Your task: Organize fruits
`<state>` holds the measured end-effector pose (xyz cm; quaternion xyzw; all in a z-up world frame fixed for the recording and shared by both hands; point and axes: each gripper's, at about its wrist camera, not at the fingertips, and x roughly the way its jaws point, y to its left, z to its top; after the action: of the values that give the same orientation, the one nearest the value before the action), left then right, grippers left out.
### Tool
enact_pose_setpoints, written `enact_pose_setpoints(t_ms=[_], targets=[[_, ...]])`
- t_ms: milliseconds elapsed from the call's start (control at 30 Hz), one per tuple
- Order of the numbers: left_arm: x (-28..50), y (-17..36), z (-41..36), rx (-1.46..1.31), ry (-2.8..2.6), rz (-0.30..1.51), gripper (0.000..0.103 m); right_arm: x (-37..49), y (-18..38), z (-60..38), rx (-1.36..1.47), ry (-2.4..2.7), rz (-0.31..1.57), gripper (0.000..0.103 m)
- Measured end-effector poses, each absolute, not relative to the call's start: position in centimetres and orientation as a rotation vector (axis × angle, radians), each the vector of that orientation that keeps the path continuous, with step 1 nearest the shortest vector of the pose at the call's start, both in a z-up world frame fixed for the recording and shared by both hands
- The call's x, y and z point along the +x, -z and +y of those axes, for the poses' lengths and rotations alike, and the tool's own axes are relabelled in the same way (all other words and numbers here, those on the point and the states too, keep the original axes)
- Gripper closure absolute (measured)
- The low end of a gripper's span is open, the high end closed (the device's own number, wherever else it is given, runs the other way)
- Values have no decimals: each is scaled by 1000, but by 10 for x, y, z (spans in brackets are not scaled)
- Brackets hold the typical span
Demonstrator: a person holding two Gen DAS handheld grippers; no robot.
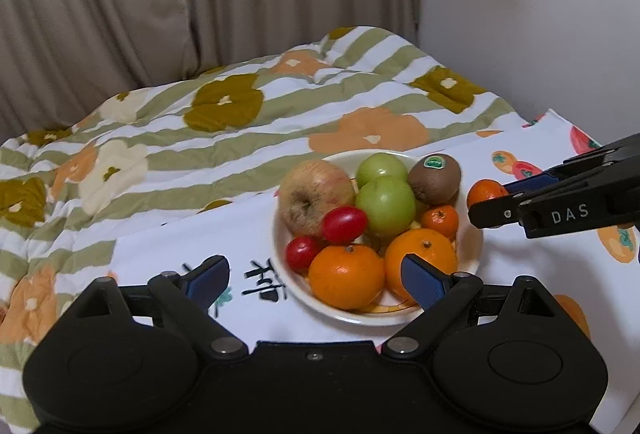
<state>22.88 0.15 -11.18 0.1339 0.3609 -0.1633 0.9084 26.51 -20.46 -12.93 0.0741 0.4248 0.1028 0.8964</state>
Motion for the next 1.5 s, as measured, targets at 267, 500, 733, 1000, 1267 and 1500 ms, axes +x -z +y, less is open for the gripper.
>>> enact_pose_setpoints(t_ms=[267, 500, 733, 1000, 1267, 1500], targets=[[219, 115, 11, 238, 278, 754, 8, 270, 136, -205, 160, -241, 876, 31], [209, 112, 12, 213, 224, 758, 8, 255, 126, -207, 186, -263, 845, 0], [191, 97, 3, 189, 213, 741, 8, 231, 105, -210, 129, -244, 805, 0], [160, 60, -7, 135, 188, 702, 7, 190, 57, -224, 122, -195, 745, 0], [121, 16, -21, 91, 165, 653, 0, 144, 10, -251, 131, -46, 700, 0], [97, -7, -28, 93, 128, 638, 0, 100, -8, -263, 75, 31, 713, 0]])
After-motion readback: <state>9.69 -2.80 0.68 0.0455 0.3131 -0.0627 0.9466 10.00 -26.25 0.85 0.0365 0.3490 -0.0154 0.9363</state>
